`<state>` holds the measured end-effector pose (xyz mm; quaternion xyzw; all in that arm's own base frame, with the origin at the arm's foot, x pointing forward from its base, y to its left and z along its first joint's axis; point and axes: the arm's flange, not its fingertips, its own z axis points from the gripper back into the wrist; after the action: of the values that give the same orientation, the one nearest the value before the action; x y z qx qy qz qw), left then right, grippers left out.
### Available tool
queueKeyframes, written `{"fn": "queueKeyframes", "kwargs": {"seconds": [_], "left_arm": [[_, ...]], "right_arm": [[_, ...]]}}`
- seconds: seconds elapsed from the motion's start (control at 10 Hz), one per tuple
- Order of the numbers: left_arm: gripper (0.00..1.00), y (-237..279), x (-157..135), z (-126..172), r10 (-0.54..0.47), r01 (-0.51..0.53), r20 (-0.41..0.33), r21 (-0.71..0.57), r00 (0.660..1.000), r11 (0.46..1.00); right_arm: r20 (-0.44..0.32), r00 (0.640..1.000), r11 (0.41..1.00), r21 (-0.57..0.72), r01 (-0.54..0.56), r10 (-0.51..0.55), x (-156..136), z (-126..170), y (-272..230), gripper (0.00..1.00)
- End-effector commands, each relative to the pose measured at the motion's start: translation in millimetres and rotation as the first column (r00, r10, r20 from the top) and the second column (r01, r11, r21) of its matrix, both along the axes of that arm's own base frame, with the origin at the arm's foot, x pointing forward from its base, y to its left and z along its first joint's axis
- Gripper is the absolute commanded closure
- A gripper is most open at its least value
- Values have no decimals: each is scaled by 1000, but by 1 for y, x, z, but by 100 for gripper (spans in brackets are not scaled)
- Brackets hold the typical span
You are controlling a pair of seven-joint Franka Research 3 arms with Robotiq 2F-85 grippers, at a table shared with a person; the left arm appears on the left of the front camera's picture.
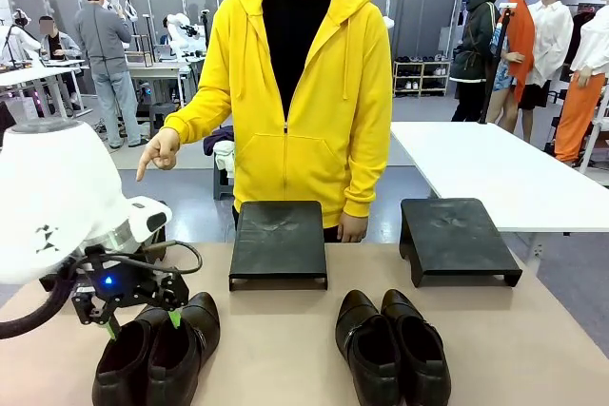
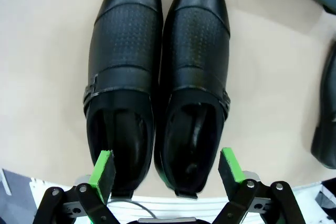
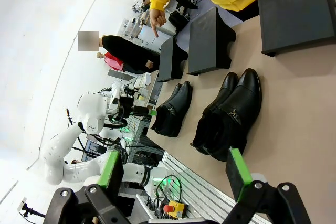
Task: Place the shoes on the stand as instructed by the person.
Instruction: Pick up one pair of Shoes and place it on the Shoes Stand indicated by the person.
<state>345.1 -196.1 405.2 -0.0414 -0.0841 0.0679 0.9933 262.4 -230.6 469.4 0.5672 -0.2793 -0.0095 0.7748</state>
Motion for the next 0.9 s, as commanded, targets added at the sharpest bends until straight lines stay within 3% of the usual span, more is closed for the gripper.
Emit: {"fn": "queueKeyframes", "kwargs": {"seconds": [0.0, 0.3, 0.5, 0.8], "left_arm": [[0, 44, -71, -83, 5, -5, 29, -3, 1000, 1000], [0, 46, -81, -106, 65, -66, 5, 15, 998, 998], [0, 52, -86, -118, 48, -48, 10, 54, 999, 997], [87, 59, -90, -116, 14, -15, 10, 59, 1000, 998]], "right_arm": [[14, 1000, 1000, 6, -4, 4, -1, 1, 0, 0], [14, 1000, 1000, 6, -4, 4, -1, 1, 0, 0], [14, 1000, 1000, 6, -4, 4, -1, 1, 0, 0], [14, 1000, 1000, 6, -4, 4, -1, 1, 0, 0]]}}
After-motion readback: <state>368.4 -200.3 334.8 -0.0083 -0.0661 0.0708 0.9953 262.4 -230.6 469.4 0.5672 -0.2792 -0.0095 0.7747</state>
